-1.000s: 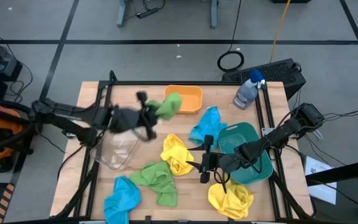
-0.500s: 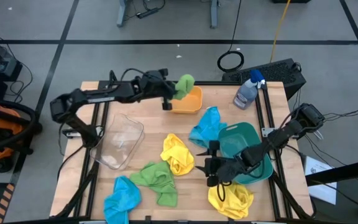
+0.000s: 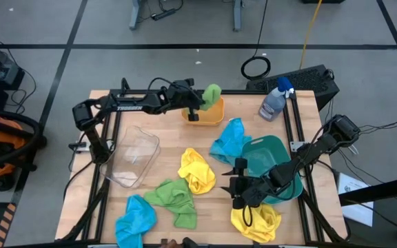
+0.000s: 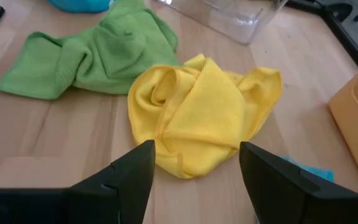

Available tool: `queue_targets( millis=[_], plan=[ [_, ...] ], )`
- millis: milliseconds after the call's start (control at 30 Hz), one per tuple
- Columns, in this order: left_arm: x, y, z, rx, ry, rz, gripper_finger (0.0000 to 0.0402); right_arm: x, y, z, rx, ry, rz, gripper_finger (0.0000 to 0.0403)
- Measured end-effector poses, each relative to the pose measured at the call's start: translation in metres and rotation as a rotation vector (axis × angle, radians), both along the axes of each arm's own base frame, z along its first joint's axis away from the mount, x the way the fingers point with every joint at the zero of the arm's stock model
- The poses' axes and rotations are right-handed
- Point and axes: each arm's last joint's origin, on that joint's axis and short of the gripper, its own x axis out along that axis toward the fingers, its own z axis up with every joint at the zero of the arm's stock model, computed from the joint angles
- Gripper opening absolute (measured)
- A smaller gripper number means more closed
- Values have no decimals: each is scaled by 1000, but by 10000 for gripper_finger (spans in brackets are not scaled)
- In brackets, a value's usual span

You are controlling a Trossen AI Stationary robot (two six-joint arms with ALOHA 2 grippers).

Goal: Sort microfiber towel by color & place in baskets
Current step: Put the top green microfiber cloth into the orange bin

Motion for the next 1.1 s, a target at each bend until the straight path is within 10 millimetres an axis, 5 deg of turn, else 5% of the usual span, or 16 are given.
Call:
queue_targets(
  millis=[700, 900, 1100],
  plan=[
    [-1, -2, -6, -3, 47, 152, 302, -2, -1, -2, 85, 3, -75, 226],
    [1, -7, -4, 1, 45, 132, 312, -2, -1, -2, 86, 3, -75, 226],
    [11, -14, -3, 13, -27, 25, 244, -2, -1, -2, 85, 3, -75, 226]
  ],
)
